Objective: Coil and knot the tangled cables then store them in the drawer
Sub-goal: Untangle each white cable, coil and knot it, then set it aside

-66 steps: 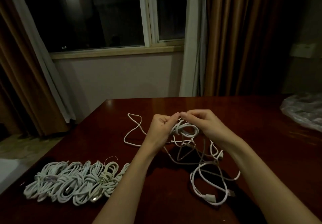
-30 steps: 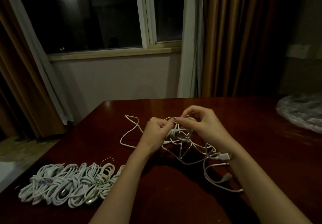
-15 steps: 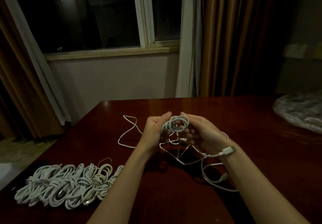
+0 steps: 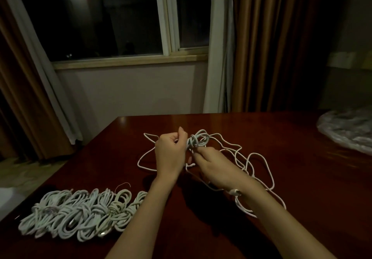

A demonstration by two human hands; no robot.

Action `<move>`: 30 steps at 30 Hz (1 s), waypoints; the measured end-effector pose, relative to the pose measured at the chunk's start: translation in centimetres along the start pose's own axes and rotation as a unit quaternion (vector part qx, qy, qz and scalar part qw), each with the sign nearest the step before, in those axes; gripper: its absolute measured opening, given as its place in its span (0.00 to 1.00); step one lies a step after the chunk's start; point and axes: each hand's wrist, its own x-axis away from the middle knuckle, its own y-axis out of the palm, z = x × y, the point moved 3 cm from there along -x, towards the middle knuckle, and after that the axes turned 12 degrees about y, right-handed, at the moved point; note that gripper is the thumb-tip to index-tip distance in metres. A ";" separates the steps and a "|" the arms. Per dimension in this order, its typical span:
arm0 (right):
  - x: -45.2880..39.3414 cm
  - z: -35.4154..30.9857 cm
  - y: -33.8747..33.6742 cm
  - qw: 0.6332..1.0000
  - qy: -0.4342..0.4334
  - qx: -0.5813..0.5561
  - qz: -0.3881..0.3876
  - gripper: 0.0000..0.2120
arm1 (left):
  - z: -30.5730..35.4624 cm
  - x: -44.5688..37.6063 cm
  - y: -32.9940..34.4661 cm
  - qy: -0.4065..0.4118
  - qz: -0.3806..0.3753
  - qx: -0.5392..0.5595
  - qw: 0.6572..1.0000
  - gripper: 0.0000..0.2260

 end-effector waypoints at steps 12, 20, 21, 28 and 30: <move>0.2 0.1 -2.7 1.000 0.012 -0.022 -0.003 0.08 | 0.2 0.0 -0.6 0.060 -0.061 -0.181 0.980 0.25; 1.0 -0.8 -3.6 0.976 -0.022 -0.182 -0.115 0.13 | -0.3 0.0 -0.1 0.060 -0.115 -0.216 0.968 0.21; 1.0 -0.8 -3.7 0.978 -0.032 -0.176 -0.111 0.12 | -0.3 0.0 -0.2 0.061 -0.117 -0.213 0.968 0.20; 1.3 -0.7 -4.6 0.972 -0.089 -0.211 0.055 0.08 | 0.3 0.1 0.5 0.075 -0.177 -0.173 0.966 0.17; 1.2 -0.4 -5.0 0.967 -0.092 -0.221 0.082 0.06 | 0.4 0.2 0.9 0.069 -0.207 -0.144 0.965 0.14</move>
